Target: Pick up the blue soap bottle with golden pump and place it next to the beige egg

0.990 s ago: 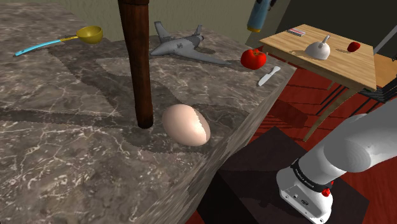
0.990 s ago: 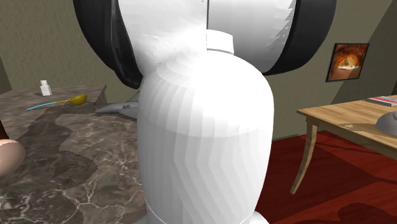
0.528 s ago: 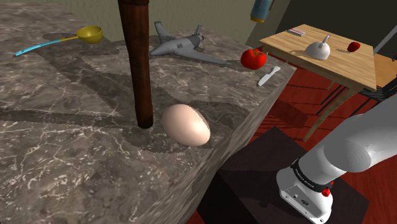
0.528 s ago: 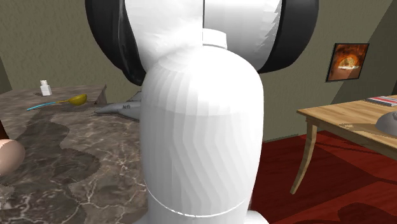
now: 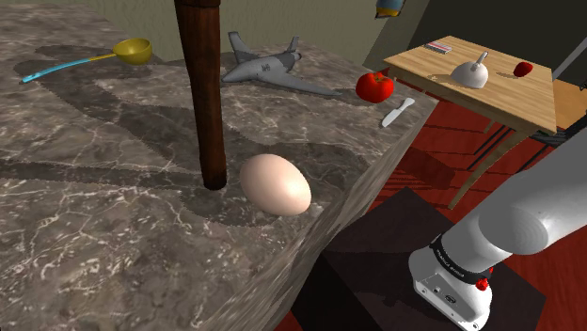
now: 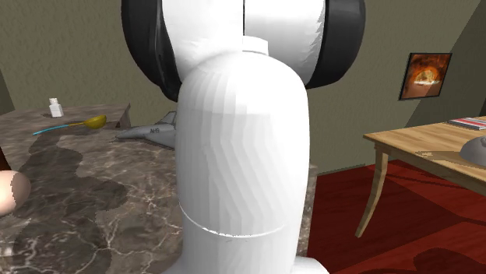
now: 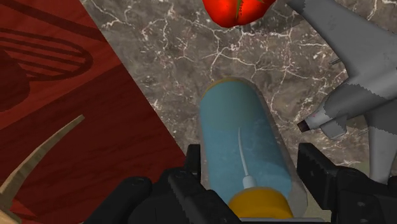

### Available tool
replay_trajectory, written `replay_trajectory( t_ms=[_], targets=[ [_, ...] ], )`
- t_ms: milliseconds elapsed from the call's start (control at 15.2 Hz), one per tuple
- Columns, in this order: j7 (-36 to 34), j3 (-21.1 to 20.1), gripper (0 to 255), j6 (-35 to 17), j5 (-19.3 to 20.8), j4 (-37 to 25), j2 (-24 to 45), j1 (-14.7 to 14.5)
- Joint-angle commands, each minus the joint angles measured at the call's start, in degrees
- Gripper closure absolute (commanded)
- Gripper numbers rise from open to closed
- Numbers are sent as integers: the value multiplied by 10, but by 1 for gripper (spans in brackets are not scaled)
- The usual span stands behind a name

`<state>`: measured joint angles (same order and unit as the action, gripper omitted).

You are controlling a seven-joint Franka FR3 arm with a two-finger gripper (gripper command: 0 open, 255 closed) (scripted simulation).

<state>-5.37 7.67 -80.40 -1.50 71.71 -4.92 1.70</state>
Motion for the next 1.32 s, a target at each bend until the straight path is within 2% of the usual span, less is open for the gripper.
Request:
replay_trajectory(
  t_ms=[0, 330, 528, 594, 858, 1254],
  targets=[
    [0, 1, 255, 21, -2, -35, 14, 1],
    [4, 7, 255, 86, -13, -151, 66, 5],
    [6, 11, 255, 138, -25, -251, 115, 13],
    [6, 12, 255, 143, -26, -261, 120, 14],
    [-52, -21, 255, 111, 6, -152, 40, -30],
    [-141, -78, 255, 98, 30, -68, -30, -73]
  ],
)
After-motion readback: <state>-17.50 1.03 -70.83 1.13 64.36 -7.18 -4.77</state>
